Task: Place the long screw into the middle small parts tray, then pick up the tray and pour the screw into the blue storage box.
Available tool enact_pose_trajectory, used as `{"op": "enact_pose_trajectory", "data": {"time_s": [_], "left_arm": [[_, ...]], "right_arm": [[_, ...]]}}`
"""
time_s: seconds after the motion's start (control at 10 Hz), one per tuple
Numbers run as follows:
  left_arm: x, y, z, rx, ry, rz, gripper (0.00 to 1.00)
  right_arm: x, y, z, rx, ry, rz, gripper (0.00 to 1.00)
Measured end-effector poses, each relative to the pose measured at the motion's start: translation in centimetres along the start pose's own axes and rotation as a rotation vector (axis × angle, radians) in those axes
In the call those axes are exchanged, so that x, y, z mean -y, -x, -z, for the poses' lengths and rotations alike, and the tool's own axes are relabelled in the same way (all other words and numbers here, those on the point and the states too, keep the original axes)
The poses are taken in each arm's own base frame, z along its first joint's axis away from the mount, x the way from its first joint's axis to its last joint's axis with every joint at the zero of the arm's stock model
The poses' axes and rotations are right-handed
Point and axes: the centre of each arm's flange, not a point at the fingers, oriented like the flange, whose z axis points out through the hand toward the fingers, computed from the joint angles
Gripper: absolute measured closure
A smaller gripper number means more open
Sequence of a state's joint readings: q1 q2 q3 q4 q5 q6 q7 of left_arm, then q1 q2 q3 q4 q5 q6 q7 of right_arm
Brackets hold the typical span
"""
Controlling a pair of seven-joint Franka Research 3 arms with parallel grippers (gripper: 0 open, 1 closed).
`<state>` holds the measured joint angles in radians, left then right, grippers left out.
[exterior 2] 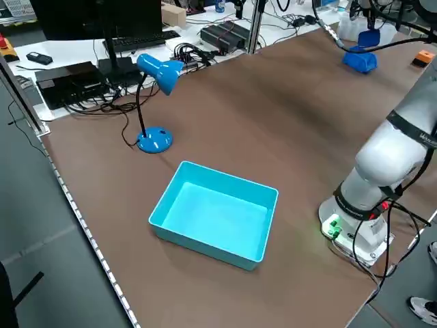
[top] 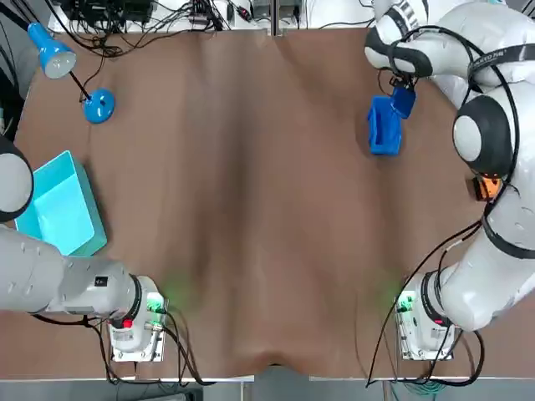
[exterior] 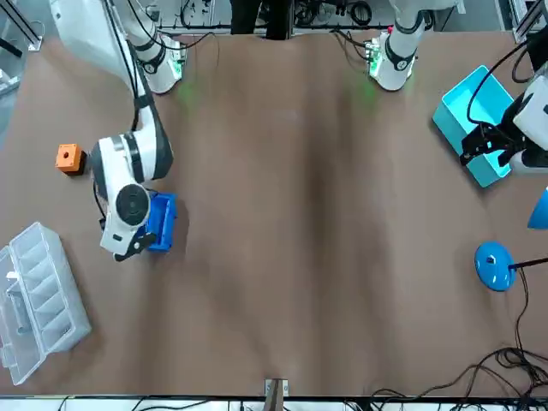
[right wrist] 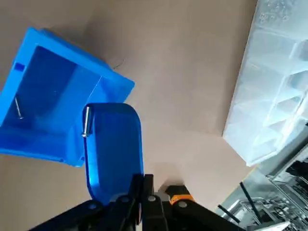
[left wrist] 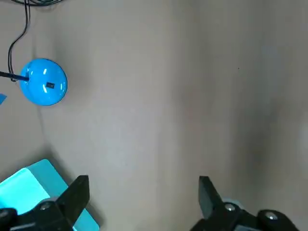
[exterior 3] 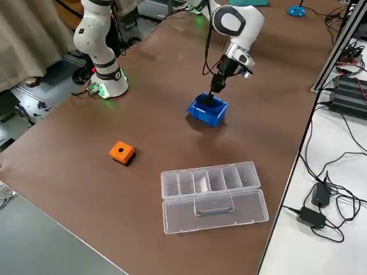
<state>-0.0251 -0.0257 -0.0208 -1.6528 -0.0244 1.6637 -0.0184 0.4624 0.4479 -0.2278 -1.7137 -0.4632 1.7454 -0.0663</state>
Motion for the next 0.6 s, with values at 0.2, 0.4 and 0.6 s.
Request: {"op": "enact_pose_trajectory", "data": {"time_s": [0.2, 0.4, 0.6], "left_arm": [[0.0, 0.0, 0.0, 0.000, 0.000, 0.000, 0.00], [0.0, 0.0, 0.0, 0.000, 0.000, 0.000, 0.00], [0.0, 0.0, 0.0, 0.000, 0.000, 0.000, 0.00]], "right_arm": [[2.3, -0.1, 0.3, 0.012, 0.054, -0.045, 0.96], [5.2, -0.1, 1.2, 0.012, 0.139, -0.087, 0.96], [6.4, -0.2, 1.7, -0.001, 0.191, -0.129, 0.96]]}}
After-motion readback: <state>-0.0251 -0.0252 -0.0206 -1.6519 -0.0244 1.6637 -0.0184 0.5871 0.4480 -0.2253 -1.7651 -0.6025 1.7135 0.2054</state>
